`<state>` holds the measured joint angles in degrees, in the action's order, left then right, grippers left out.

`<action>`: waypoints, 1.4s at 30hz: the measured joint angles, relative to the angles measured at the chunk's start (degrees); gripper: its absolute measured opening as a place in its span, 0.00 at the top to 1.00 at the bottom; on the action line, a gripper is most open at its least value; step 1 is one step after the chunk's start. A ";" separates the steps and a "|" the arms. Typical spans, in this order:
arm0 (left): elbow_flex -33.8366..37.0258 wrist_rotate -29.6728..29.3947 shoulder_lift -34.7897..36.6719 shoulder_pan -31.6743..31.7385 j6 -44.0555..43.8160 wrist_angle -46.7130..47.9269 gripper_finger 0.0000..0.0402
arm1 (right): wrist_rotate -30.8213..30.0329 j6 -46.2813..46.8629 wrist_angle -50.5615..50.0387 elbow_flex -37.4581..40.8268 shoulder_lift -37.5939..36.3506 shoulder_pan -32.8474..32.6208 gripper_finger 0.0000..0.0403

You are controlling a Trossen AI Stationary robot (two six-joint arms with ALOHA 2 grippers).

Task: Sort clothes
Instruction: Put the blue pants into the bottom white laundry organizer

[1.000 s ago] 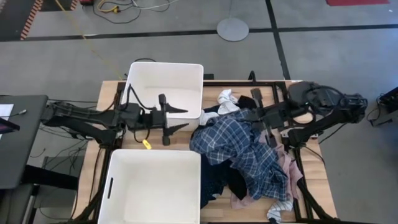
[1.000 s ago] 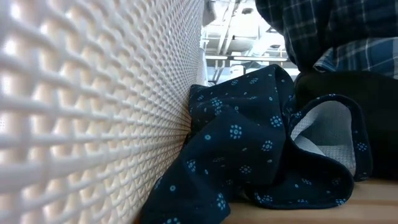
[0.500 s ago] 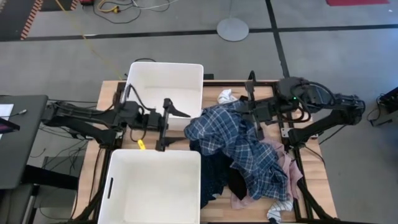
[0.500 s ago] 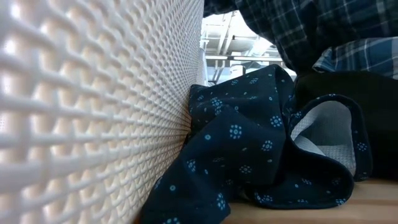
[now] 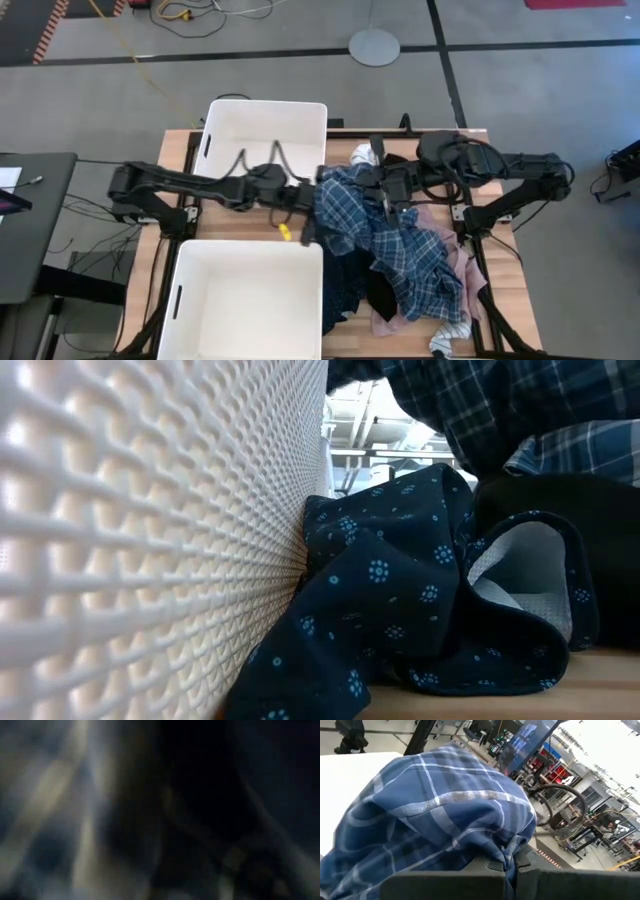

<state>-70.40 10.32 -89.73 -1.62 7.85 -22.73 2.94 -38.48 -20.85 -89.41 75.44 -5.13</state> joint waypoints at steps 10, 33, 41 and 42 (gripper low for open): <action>-3.88 1.34 -4.57 0.43 6.37 0.34 0.50 | 0.02 2.03 -2.34 -0.09 -1.59 -1.03 0.99; -3.88 -20.98 20.60 -6.90 24.17 24.00 0.99 | -8.92 13.51 -15.77 -0.20 -6.52 -10.15 0.33; -3.88 -29.88 22.71 -7.57 25.15 29.09 0.99 | -14.25 24.73 -19.82 3.82 -2.43 -15.34 0.29; -3.88 -30.16 22.67 -7.57 25.20 29.52 0.99 | -16.67 26.13 -20.59 4.08 -2.07 -16.11 0.29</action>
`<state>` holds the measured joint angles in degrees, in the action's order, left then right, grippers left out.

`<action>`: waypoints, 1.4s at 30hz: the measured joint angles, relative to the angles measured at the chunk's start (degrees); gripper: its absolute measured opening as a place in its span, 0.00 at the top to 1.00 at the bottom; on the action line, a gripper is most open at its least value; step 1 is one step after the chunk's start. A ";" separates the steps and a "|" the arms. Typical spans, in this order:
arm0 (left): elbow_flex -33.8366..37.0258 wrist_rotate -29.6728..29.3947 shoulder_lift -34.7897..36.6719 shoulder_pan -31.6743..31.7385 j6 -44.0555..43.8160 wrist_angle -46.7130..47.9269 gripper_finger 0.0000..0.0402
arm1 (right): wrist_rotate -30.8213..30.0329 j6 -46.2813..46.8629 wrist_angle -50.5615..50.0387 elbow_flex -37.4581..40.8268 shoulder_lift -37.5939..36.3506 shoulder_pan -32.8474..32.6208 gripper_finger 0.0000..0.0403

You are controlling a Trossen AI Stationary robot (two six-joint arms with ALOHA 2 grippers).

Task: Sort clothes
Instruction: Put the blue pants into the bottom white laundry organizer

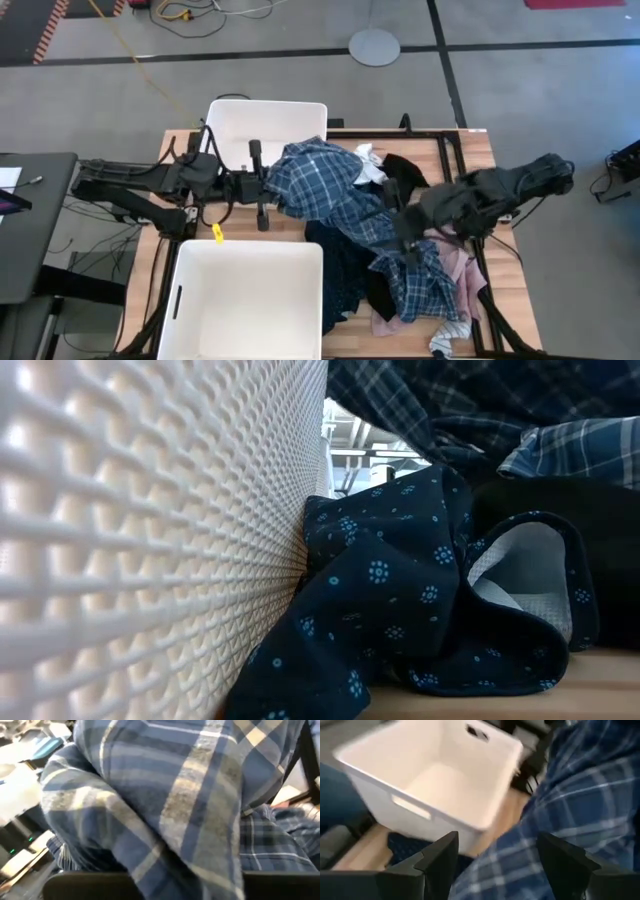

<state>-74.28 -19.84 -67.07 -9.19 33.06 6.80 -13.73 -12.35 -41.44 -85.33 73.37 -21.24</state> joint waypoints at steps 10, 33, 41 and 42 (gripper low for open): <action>0.00 -4.51 1.41 -3.04 1.97 1.61 0.99 | -13.36 16.96 -2.42 7.99 0.01 -4.99 0.29; 0.00 -10.90 3.39 -13.43 1.75 1.41 0.99 | -27.44 22.63 18.18 27.23 0.19 -4.32 0.29; 0.00 -10.85 3.37 -19.02 1.28 -0.31 0.99 | -28.23 14.24 26.24 28.97 0.36 -0.36 0.29; 0.00 -10.74 3.37 -19.72 1.27 -0.43 0.99 | -28.31 13.50 27.00 28.97 0.66 0.44 0.29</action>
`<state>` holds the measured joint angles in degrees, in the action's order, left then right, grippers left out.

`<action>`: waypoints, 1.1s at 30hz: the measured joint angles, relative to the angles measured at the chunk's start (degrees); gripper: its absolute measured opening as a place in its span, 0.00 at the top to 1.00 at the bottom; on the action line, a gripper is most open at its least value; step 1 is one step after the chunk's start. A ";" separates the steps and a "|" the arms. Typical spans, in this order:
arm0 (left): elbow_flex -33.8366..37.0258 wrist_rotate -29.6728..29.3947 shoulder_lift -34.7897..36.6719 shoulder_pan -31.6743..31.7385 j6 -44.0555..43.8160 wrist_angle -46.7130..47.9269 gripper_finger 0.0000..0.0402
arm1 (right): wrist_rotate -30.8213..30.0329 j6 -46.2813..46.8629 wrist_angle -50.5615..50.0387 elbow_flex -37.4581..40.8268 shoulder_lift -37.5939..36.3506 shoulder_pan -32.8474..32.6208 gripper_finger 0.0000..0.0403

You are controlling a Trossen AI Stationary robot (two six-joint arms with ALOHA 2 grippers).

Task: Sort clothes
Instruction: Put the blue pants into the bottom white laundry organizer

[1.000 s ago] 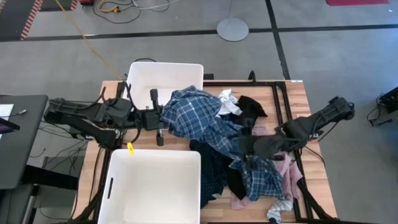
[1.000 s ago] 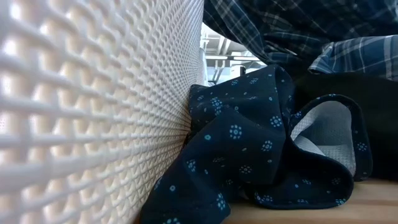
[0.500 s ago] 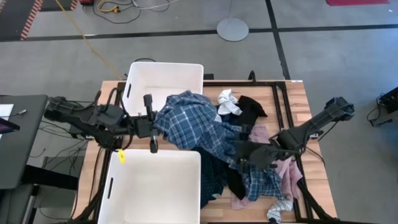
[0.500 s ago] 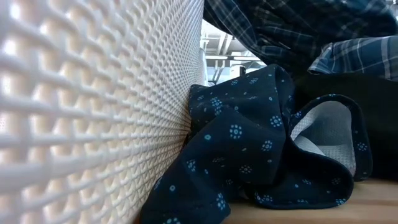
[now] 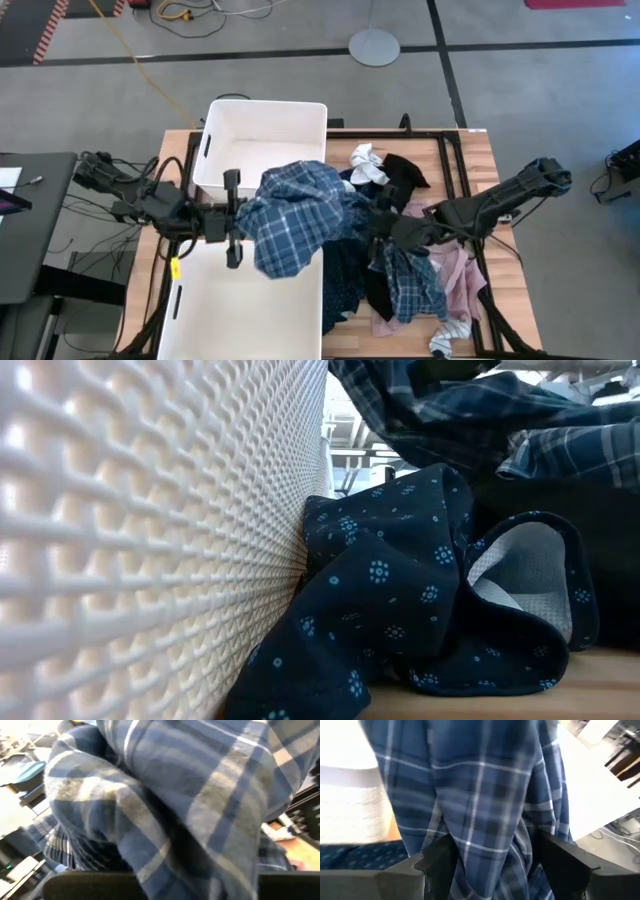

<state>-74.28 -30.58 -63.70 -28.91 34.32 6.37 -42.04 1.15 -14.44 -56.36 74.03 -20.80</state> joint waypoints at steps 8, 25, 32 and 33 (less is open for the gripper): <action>0.01 2.53 -0.35 -4.37 -1.18 -0.99 0.99 | 1.80 -4.63 6.09 -0.04 5.46 6.01 0.46; 0.29 3.65 -1.82 -14.23 -16.29 13.67 1.00 | 3.91 -22.79 22.21 0.04 0.21 5.95 0.99; 2.51 3.08 -2.03 -14.25 -32.86 25.06 0.93 | 7.70 -34.67 28.33 -3.65 -2.33 3.18 1.00; 3.11 2.83 -2.09 -14.26 -34.57 26.03 0.91 | 9.05 -35.64 28.34 -4.76 -1.95 2.81 1.00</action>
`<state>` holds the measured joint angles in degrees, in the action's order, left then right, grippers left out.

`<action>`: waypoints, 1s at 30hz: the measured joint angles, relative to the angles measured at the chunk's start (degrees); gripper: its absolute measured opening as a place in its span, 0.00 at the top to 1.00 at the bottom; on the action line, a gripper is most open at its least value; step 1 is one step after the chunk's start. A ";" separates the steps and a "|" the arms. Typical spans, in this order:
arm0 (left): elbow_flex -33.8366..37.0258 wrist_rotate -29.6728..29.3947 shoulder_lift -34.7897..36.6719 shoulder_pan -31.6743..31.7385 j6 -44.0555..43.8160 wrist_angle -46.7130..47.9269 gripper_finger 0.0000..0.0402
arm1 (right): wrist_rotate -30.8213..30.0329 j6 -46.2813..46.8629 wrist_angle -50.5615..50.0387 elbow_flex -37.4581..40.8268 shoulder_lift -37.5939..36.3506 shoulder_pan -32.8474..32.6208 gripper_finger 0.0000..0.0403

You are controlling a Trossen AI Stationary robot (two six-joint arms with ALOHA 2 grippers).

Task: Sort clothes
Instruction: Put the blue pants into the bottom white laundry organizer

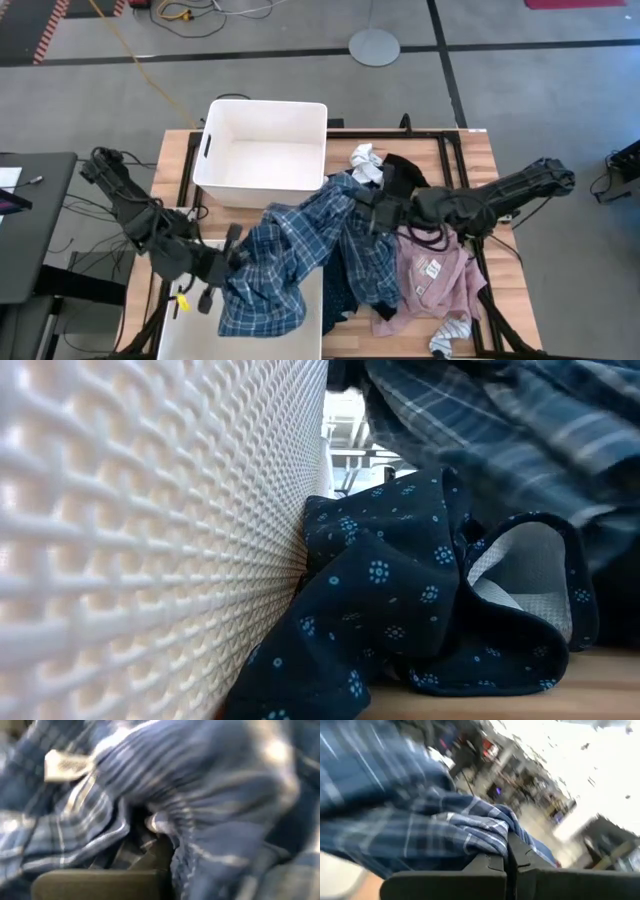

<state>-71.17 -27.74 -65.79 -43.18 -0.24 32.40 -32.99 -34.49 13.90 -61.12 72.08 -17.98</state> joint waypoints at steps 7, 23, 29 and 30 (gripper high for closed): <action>4.38 -2.68 -0.22 0.02 -6.53 0.27 0.59 | 5.49 -6.58 -0.38 -7.75 4.06 -2.22 1.00; 5.87 -0.46 -0.64 -0.67 -22.63 12.25 0.09 | 25.51 -9.74 -13.43 -24.07 13.61 -6.44 1.00; 4.04 6.60 -0.37 -0.79 -22.91 13.54 0.09 | 25.68 -8.34 -19.29 -24.21 12.02 -6.78 1.00; 3.49 7.52 -0.07 -0.79 -23.02 14.44 0.09 | 25.70 -7.81 -20.20 -24.22 11.39 -6.77 1.00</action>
<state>-67.68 -20.22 -65.87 -43.97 -23.26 46.85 -7.29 -42.30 -6.31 -85.34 83.47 -24.75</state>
